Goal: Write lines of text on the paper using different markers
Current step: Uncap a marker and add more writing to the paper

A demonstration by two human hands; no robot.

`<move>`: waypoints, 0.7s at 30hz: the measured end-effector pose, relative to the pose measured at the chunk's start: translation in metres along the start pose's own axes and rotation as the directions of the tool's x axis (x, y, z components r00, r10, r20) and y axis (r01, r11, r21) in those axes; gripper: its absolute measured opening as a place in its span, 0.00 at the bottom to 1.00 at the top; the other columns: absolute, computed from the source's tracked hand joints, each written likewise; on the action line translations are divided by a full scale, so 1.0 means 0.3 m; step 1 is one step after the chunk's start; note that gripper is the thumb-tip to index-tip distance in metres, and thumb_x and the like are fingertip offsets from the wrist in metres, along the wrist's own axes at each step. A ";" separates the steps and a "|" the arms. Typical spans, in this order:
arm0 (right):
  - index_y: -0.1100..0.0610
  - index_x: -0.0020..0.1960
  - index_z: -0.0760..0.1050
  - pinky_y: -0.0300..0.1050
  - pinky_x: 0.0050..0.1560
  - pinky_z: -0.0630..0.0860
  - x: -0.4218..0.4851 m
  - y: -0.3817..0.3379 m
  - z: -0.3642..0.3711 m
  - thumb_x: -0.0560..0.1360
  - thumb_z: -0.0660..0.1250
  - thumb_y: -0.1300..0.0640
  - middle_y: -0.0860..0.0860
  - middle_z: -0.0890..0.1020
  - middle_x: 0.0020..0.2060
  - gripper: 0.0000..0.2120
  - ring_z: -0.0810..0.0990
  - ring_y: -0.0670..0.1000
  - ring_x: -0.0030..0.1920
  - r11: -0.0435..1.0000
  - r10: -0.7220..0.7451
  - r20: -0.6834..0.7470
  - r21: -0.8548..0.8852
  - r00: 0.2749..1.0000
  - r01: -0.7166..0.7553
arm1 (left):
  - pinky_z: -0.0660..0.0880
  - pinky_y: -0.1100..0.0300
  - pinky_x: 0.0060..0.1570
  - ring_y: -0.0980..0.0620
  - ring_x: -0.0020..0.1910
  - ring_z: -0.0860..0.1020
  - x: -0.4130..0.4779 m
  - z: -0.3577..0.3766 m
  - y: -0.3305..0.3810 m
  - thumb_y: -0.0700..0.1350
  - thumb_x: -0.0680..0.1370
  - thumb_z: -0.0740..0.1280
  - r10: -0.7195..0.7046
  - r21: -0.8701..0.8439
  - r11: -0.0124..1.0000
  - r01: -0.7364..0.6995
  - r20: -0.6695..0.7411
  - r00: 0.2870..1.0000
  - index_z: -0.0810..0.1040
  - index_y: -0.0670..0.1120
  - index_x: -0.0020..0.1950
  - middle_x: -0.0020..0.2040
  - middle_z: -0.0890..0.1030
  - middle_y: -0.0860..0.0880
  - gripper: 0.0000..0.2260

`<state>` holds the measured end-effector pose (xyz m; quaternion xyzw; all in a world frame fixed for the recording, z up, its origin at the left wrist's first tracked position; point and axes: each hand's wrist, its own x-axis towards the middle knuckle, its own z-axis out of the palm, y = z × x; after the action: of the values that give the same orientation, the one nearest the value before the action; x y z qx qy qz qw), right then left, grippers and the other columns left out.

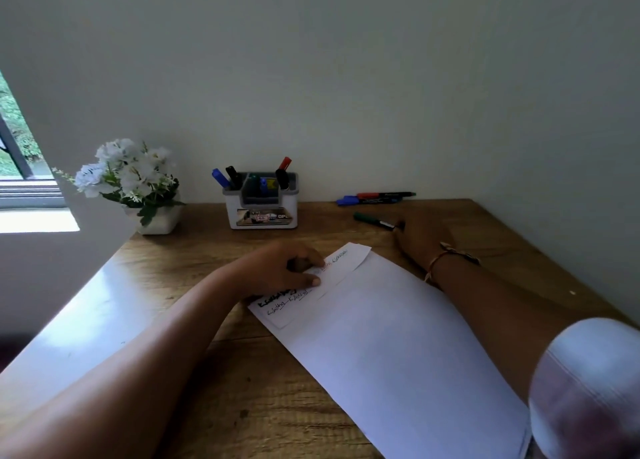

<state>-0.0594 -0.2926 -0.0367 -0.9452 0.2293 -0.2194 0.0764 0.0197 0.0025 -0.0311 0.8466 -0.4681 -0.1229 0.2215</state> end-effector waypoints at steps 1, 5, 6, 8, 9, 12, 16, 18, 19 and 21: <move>0.60 0.49 0.82 0.43 0.40 0.71 -0.005 -0.012 -0.011 0.79 0.63 0.58 0.59 0.84 0.47 0.10 0.81 0.57 0.44 1.000 0.008 0.021 -0.005 1.000 -0.007 | 0.73 0.58 0.61 0.59 0.61 0.75 -0.002 0.000 0.001 0.57 0.76 0.70 -0.002 -0.005 1.000 0.002 -0.001 1.000 0.76 0.64 0.65 0.65 0.76 0.62 0.17; 0.59 0.56 0.81 0.44 0.46 0.76 -0.031 -0.114 -0.106 0.81 0.65 0.55 0.56 0.84 0.50 0.10 0.82 0.56 0.49 0.975 -0.011 -0.018 0.223 1.000 0.015 | 0.73 0.58 0.62 0.59 0.61 0.75 -0.006 -0.004 0.009 0.57 0.77 0.70 -0.002 -0.013 1.000 0.002 0.015 1.000 0.76 0.63 0.66 0.66 0.75 0.61 0.17; 0.59 0.54 0.81 0.43 0.46 0.75 -0.040 -0.146 -0.134 0.80 0.66 0.54 0.54 0.84 0.48 0.09 0.82 0.54 0.48 0.942 -0.002 -0.069 0.335 0.998 0.025 | 0.73 0.58 0.62 0.58 0.61 0.75 -0.007 -0.005 0.010 0.56 0.77 0.70 -0.003 -0.018 1.000 0.004 0.015 1.000 0.76 0.63 0.66 0.66 0.75 0.61 0.18; 0.57 0.50 0.81 0.39 0.41 0.75 -0.062 -0.206 -0.186 0.78 0.71 0.53 0.49 0.85 0.41 0.07 0.82 0.48 0.41 0.807 0.055 -0.108 0.590 0.993 0.019 | 0.73 0.59 0.61 0.58 0.61 0.75 -0.010 -0.005 0.011 0.56 0.77 0.70 -0.004 -0.029 1.000 0.004 0.009 1.000 0.76 0.62 0.66 0.65 0.76 0.61 0.18; 0.56 0.48 0.82 0.37 0.37 0.76 -0.077 -0.228 -0.206 0.76 0.73 0.53 0.48 0.86 0.37 0.06 0.83 0.46 0.37 0.677 0.090 -0.078 0.736 0.993 -0.003 | 0.73 0.61 0.60 0.58 0.61 0.75 -0.010 -0.006 0.013 0.56 0.77 0.70 -0.005 -0.031 1.000 0.005 0.008 1.000 0.76 0.62 0.66 0.65 0.76 0.61 0.17; 0.56 0.45 0.82 0.37 0.31 0.77 -0.118 -0.258 -0.213 0.76 0.74 0.57 0.51 0.85 0.33 0.03 0.81 0.45 0.31 0.219 0.124 0.088 0.969 0.988 -0.114 | 0.73 0.60 0.60 0.58 0.60 0.75 -0.012 -0.007 0.014 0.57 0.76 0.70 -0.024 -0.038 0.999 0.024 0.009 1.000 0.76 0.64 0.65 0.65 0.75 0.61 0.18; 0.56 0.44 0.82 0.35 0.27 0.72 -0.151 -0.248 -0.150 0.75 0.74 0.58 0.48 0.80 0.28 0.03 0.75 0.43 0.28 -0.063 0.109 0.238 0.971 0.965 -0.232 | 0.72 0.62 0.57 0.59 0.60 0.74 -0.016 -0.009 0.015 0.57 0.76 0.71 -0.037 -0.067 0.997 0.038 0.015 0.999 0.76 0.64 0.64 0.64 0.75 0.61 0.17; 0.57 0.47 0.82 0.34 0.26 0.72 -0.158 -0.236 -0.128 0.76 0.73 0.57 0.46 0.78 0.27 0.03 0.74 0.42 0.28 -0.075 0.082 0.285 0.957 0.955 -0.280 | 0.71 0.65 0.55 0.60 0.59 0.75 -0.017 -0.009 0.016 0.56 0.76 0.71 -0.050 -0.102 0.993 0.052 0.014 0.999 0.76 0.63 0.64 0.64 0.75 0.61 0.17; 0.57 0.48 0.82 0.34 0.27 0.72 -0.159 -0.233 -0.123 0.76 0.73 0.56 0.46 0.77 0.27 0.04 0.73 0.42 0.27 -0.060 0.069 0.286 0.957 0.956 -0.282 | 0.71 0.66 0.53 0.61 0.58 0.76 -0.019 -0.011 0.017 0.55 0.75 0.72 -0.064 -0.129 0.990 0.064 0.009 0.998 0.77 0.63 0.63 0.62 0.76 0.61 0.16; 0.56 0.46 0.82 0.35 0.28 0.72 -0.160 -0.234 -0.118 0.77 0.72 0.55 0.46 0.76 0.27 0.05 0.72 0.42 0.27 -0.033 0.039 0.269 0.963 0.962 -0.267 | 0.71 0.67 0.50 0.63 0.54 0.77 -0.022 -0.012 0.020 0.55 0.74 0.73 -0.096 -0.167 0.982 0.094 -0.005 0.995 0.76 0.62 0.61 0.57 0.77 0.63 0.16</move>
<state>-0.0856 -0.2095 -0.0062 -0.5906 0.1014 -0.2299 0.7668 0.0133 0.0063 -0.0251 0.8472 -0.4140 -0.1665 0.2883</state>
